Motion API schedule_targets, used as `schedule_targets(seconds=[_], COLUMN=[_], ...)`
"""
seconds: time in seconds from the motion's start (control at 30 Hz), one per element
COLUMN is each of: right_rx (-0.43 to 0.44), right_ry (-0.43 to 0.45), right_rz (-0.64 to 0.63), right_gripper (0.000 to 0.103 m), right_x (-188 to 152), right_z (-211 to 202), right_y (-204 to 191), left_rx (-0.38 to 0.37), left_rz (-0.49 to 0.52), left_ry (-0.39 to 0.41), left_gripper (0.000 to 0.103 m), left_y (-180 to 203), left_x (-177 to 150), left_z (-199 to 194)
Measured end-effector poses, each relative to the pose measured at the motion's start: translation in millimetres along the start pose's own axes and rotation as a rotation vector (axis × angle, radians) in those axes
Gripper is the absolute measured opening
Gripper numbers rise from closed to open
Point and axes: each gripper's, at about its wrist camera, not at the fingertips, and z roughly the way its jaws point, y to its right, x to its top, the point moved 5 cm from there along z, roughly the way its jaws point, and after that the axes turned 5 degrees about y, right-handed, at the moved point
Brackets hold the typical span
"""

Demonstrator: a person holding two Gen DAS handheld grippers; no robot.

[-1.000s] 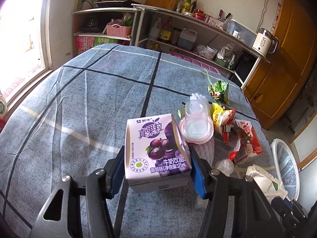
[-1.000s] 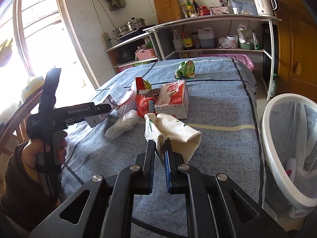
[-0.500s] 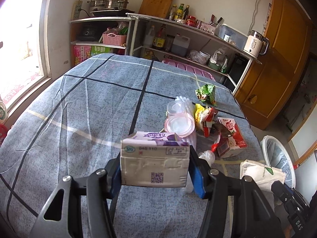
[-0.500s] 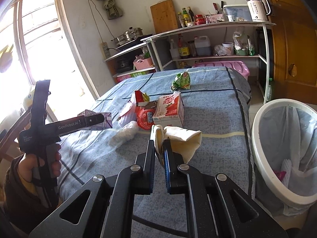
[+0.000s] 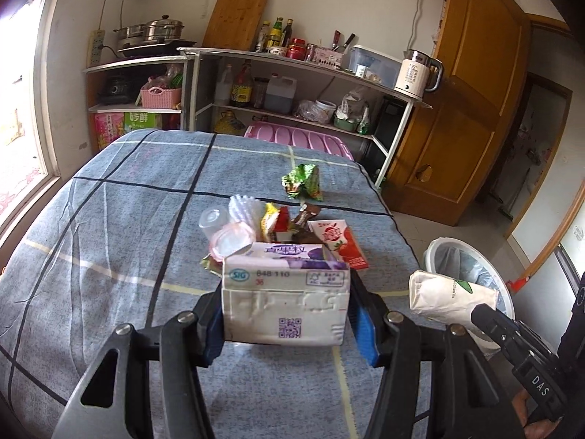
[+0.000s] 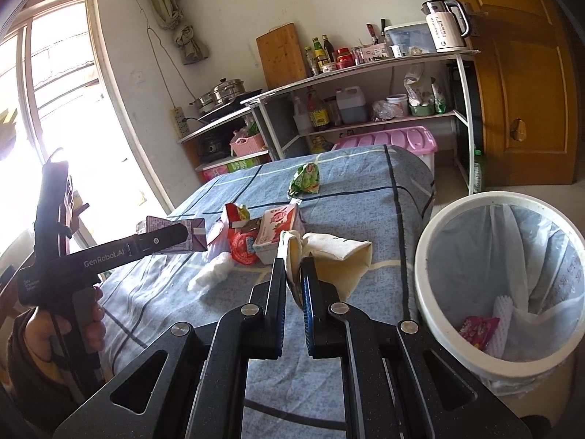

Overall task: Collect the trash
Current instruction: 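Carry the paper bag and grape carton over the white bin, then open both tools to drop the paper bag and carton into the bin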

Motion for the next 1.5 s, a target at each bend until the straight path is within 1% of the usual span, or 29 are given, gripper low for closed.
schedule_targets(seconds=[0.23,0.37,0.6,0.73,0.97,1.2,1.27,1.3,1.33,1.43,1.5], right_rx=[-0.077,-0.132,-0.240,-0.293,-0.380,-0.427,-0.429,-0.416,-0.405,-0.427,-0.435], right_ry=[0.048,0.065,0.082,0.073,0.032,-0.020,-0.031,-0.039,-0.042,-0.051,-0.048], right_rz=[0.041,0.065,0.086,0.104,0.143,0.153,0.153,0.157,0.164,0.165,0.166], right_gripper=[0.009,0.009,0.009,0.009,0.009,0.009,0.013,0.013,0.015,0.022,0.028], right_x=[12.5,17.7,24.2,23.7,16.9,8.6,6.5,5.4,4.2,0.7,-0.1], right_z=[-25.8,-38.7,-60.3,-68.0,-66.7,-60.2,-57.8,-56.8,-56.7,-57.3,-57.9], right_y=[36.6,60.6,101.2,125.7,162.9,185.9,189.5,190.7,192.1,194.0,192.6], left_rx=[-0.085,-0.149,-0.250,-0.307,-0.362,-0.382,-0.382,-0.384,-0.388,-0.376,-0.379], left_rz=[0.056,0.089,0.150,0.181,0.234,0.256,0.255,0.251,0.251,0.249,0.239], left_ry=[-0.006,-0.013,-0.052,-0.095,-0.150,-0.205,-0.219,-0.229,-0.235,-0.232,-0.233], left_gripper=[0.059,0.059,0.059,0.059,0.059,0.059,0.059,0.059,0.059,0.067,0.069], left_y=[50.3,84.4,142.7,172.9,216.8,237.1,239.7,239.6,240.2,238.4,235.7], left_x=[5.0,4.2,-1.7,-9.6,-27.5,-41.0,-43.9,-44.9,-45.7,-45.6,-44.3], left_z=[8.8,17.0,34.5,46.1,64.3,82.9,87.2,89.3,90.3,91.7,91.5])
